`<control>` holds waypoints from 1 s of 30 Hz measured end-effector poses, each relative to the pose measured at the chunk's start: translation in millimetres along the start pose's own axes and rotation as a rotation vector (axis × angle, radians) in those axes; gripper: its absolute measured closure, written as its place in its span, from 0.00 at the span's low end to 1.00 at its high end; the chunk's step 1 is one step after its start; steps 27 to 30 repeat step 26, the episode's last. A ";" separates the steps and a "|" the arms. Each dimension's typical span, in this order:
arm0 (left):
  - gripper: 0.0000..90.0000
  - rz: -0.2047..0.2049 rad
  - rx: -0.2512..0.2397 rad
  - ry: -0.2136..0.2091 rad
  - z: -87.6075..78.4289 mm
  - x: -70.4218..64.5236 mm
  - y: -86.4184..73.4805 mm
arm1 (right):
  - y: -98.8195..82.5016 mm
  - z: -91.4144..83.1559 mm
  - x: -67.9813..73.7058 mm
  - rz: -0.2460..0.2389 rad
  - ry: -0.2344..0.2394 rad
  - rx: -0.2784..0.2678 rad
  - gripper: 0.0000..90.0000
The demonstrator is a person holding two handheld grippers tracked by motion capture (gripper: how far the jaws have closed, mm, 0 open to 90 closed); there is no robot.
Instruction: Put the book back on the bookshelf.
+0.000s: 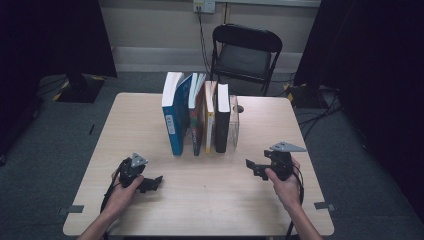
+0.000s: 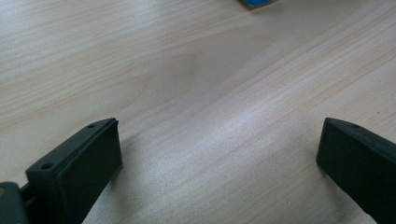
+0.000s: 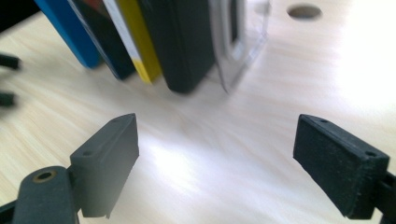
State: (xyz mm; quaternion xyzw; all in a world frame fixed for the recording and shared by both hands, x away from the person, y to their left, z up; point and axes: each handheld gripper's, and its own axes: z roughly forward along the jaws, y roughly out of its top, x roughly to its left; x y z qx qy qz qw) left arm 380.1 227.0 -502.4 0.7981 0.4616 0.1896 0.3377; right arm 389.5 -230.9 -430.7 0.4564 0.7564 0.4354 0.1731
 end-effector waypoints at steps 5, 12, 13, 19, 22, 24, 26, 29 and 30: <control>0.00 0.000 0.000 0.001 0.0 0.0 0.0 | -31.1 1.9 -14.7 -0.035 -0.072 0.107 0.16; 0.00 0.000 0.000 0.001 0.0 0.1 0.0 | -55.3 20.2 -23.1 -0.049 -0.115 0.242 0.15; 0.00 0.000 0.000 0.001 0.0 0.0 0.0 | -56.1 20.9 -21.9 -0.073 -0.123 0.240 0.15; 0.00 0.001 0.000 0.000 0.0 0.1 0.0 | -65.5 22.9 -19.3 -0.075 -0.134 0.155 0.10; 0.00 0.001 0.000 0.000 0.0 0.2 0.0 | -65.9 22.8 -19.2 -0.075 -0.136 0.153 0.10; 0.00 0.001 0.000 0.001 0.0 0.1 0.0 | -65.9 22.8 -19.2 -0.075 -0.136 0.153 0.10; 0.00 0.001 0.000 0.000 0.0 0.1 0.0 | -65.9 22.8 -19.2 -0.075 -0.136 0.153 0.10; 0.00 0.001 0.000 0.000 0.0 0.1 0.0 | -65.9 22.8 -19.2 -0.075 -0.136 0.153 0.10; 0.00 0.001 0.000 0.000 0.0 0.1 0.0 | -65.9 22.8 -19.2 -0.075 -0.136 0.153 0.10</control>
